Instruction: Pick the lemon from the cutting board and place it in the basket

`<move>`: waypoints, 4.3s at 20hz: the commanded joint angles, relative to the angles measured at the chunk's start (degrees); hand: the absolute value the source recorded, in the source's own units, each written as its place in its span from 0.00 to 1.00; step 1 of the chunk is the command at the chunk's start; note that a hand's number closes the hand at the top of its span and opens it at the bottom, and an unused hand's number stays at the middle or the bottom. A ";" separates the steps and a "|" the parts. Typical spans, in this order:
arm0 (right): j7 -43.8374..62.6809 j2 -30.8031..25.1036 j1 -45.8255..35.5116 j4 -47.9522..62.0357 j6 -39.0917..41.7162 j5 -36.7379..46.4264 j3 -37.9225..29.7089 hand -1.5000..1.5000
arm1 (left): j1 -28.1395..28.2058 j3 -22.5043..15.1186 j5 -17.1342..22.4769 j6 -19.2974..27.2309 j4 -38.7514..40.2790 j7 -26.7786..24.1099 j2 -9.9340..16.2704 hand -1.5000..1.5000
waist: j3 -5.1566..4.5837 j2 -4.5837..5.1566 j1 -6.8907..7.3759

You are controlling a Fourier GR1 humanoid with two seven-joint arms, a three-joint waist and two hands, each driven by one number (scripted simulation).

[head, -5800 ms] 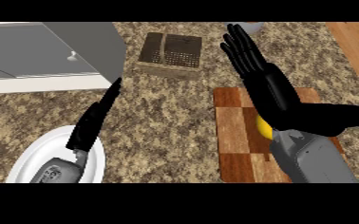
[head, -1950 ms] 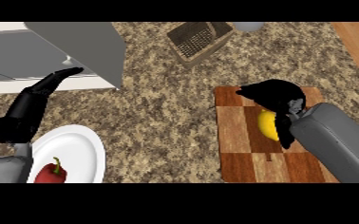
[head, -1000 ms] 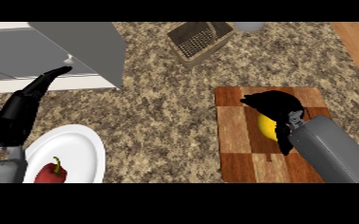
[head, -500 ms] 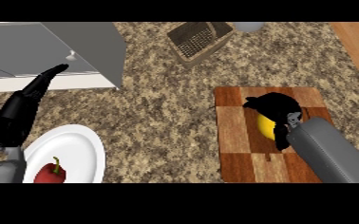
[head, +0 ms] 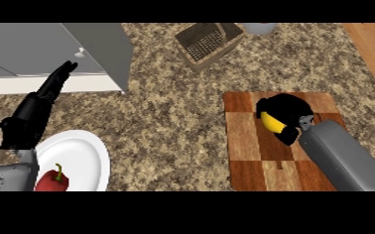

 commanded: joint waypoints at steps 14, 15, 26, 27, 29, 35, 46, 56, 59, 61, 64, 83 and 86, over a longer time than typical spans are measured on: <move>-25.13 -15.05 -28.11 21.60 -13.72 -0.20 -14.87 1.00 | -7.19 -4.00 -0.32 -2.45 -2.19 -1.70 -2.14 0.50 | 1.37 4.65 6.71; -25.83 -14.31 -29.76 22.76 -15.14 -1.09 -16.26 1.00 | -6.57 -3.89 0.24 -2.93 -1.72 -2.42 -2.29 0.50 | 1.26 4.69 7.04; -37.26 -12.31 -44.99 34.58 -5.18 -23.56 -37.24 1.00 | -5.36 -4.45 -0.27 -3.30 -2.27 -2.41 -2.69 0.50 | 1.10 3.80 6.62; -37.12 -12.81 -47.04 35.73 -3.95 -24.01 -37.87 1.00 | -5.27 -4.96 -0.35 -3.17 -1.89 -2.55 -3.37 0.50 | 1.01 3.99 6.83; -37.69 -11.90 -50.68 37.28 -2.86 -24.82 -38.63 1.00 | -6.03 -5.15 -1.19 -2.73 -1.68 -2.42 -3.36 0.50 | 0.91 3.80 6.64; -35.99 -12.72 -60.35 41.94 7.48 -26.97 -38.87 1.00 | -6.98 -4.03 -0.62 -2.73 -1.63 -0.87 -3.22 0.50 | 0.76 3.09 5.44; -25.14 -4.95 -73.64 47.91 12.40 -26.42 -35.71 1.00 | -4.21 -3.89 -1.31 -1.97 -2.43 -1.92 -4.23 0.50 | 0.61 2.65 4.64; -22.05 1.82 -75.53 50.06 13.93 -22.68 -30.66 1.00 | -4.29 -3.58 -2.04 -1.80 -2.17 -0.87 -4.47 0.50 | 0.66 2.31 2.74; -21.83 0.55 -75.32 51.14 15.83 -20.62 -28.47 1.00 | -3.66 -1.89 -0.85 -3.01 -4.01 -1.17 -2.82 0.50 | 0.66 2.58 3.56; -22.73 1.79 -74.60 49.31 12.93 -17.62 -25.38 1.00 | -4.05 -3.08 -2.57 -1.85 -4.07 -0.32 -3.70 0.50 | 0.70 2.49 2.97; -24.71 1.89 -73.56 47.41 8.66 -12.93 -20.77 1.00 | -2.84 -2.11 -1.50 -2.28 -3.41 -2.04 -3.86 0.50 | 0.66 2.57 2.98; -31.57 2.49 -74.89 56.05 10.44 -17.03 -24.03 0.00 | -2.51 -1.60 -2.12 -3.30 -4.13 -1.46 -3.67 0.50 | 0.72 2.47 3.04; -24.24 1.25 -77.56 60.00 12.36 -23.92 -31.15 0.00 | -4.13 -0.90 -2.30 -2.59 -3.61 -0.85 -3.70 0.50 | 0.70 2.30 2.18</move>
